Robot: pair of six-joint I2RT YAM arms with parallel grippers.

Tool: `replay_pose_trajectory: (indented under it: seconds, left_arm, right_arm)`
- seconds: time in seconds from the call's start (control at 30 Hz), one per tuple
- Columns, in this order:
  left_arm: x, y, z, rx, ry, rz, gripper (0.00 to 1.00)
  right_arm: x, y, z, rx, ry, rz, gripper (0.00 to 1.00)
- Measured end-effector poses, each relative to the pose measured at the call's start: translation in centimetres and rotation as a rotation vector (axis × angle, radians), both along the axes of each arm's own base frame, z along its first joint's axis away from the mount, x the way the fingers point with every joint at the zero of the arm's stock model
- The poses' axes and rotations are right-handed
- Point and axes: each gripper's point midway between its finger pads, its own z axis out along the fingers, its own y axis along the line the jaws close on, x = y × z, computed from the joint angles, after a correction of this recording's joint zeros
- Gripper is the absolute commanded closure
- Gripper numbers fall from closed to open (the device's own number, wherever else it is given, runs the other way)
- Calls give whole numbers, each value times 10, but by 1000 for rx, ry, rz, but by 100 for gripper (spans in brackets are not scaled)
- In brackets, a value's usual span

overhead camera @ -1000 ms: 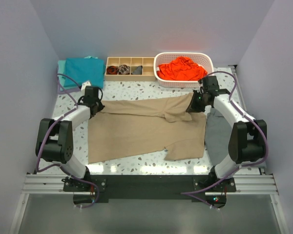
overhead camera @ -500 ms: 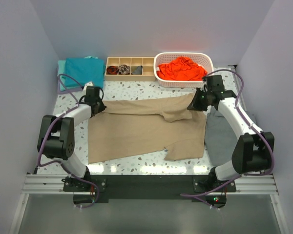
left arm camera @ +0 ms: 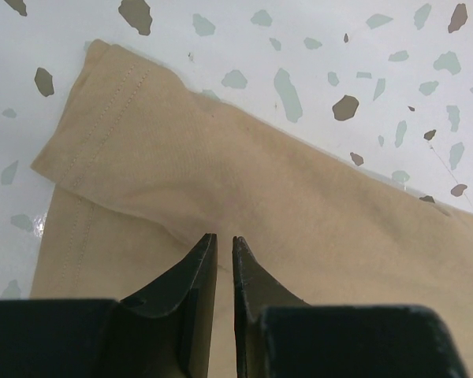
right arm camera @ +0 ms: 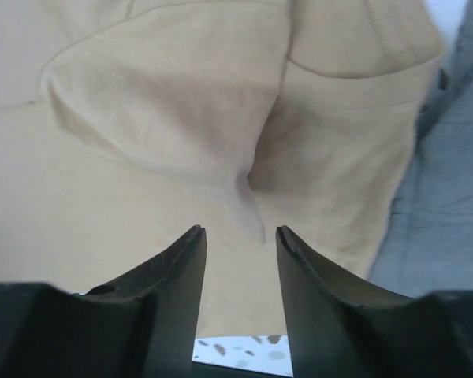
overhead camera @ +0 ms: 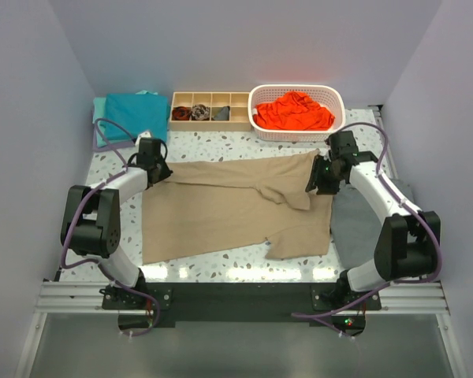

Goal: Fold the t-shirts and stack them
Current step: Fold the tshirt

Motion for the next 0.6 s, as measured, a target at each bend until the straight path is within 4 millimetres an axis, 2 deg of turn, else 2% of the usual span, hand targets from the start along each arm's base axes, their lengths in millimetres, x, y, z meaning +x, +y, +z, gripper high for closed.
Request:
replay_pose_trajectory:
  seconds: [0.13,0.2,0.27,0.33,0.43,0.6]
  left_arm:
    - [0,0,0,0,1,-1,81]
    - [0,0,0,0,1,-1,80]
    - [0,0,0,-1,1,-2,80]
    - [0,-1,0,-2,1,-3,80]
    - [0,-1,0,-4,1,-4,80]
    - [0,-2,0,-8,0,-9,80]
  right_arm:
    - [-6,-19,-2,-135,-4,-24,48]
    - [-6,-23,9,-174,-47,-22,49]
    - [-4,-18,22,-176,-104,12,49]
    - [-2,-6,31,-165,-146,64,49]
    - [1,25,32,-123,-182,183,49]
    - [0,72,7,-99,-156,371,50]
